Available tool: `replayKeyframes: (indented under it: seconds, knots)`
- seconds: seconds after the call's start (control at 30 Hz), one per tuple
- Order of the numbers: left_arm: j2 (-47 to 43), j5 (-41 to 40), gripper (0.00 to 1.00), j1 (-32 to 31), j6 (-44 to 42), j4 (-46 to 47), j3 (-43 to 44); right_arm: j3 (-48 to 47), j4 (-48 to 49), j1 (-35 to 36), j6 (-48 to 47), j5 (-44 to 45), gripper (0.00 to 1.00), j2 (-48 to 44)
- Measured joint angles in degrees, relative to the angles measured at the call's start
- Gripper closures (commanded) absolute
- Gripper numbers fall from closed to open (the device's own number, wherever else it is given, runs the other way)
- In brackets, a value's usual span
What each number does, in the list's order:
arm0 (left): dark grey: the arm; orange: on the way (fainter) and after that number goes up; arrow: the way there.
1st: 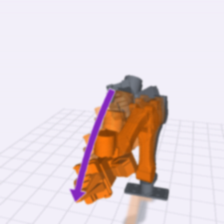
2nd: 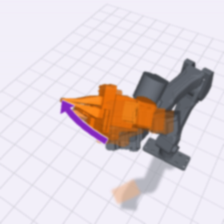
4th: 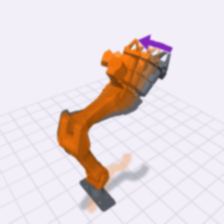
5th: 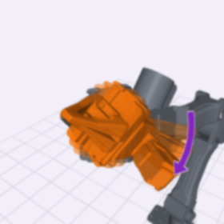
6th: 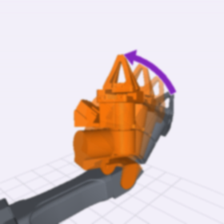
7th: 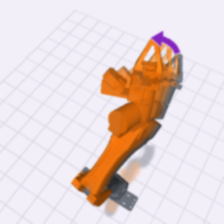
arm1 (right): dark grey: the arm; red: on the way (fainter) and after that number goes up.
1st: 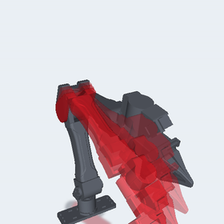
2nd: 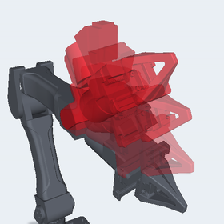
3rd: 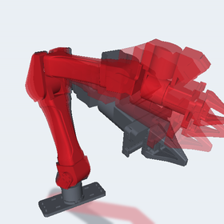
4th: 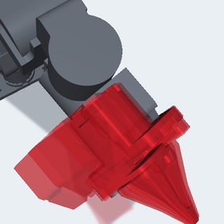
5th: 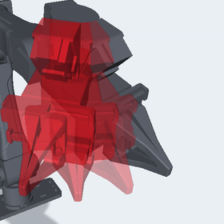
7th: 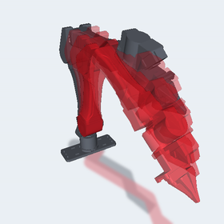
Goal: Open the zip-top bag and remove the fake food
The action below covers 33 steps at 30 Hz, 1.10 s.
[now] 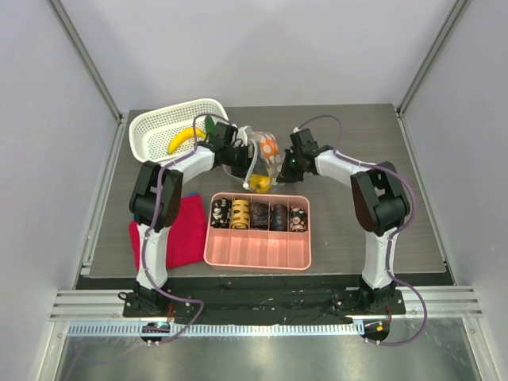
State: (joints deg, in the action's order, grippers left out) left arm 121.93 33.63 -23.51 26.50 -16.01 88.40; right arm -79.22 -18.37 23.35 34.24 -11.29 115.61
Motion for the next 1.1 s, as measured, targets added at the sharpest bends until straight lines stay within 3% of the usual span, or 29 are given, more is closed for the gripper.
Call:
replayKeyframes:
  seconds: [0.2, 0.43, 0.6, 0.97, 1.1]
  knots:
    - [-1.6, -1.3, 0.2, -0.1, -0.5, -0.9, -1.3, 3.2, -1.0, 1.3, -0.9, -0.2, 0.99, -4.5]
    - [-1.7, 0.5, 0.18, -0.1, 0.3, 0.4, -2.6, 8.9, 3.7, 1.4, 2.3, -7.2, 0.99, -4.1]
    - [-1.7, 1.8, 0.12, -0.1, 0.5, 0.9, -3.2, 8.9, 8.2, 1.4, 5.1, -9.8, 0.99, -2.4]
    - [-1.7, 4.0, 0.23, 0.3, 2.6, 4.8, -4.4, 10.4, 15.3, 1.2, 11.3, -9.9, 0.99, -1.4]
    - [-1.7, 4.8, 0.2, 0.3, 4.6, 7.3, -4.9, 10.4, 16.5, 1.1, 12.2, -9.6, 0.99, -0.9]
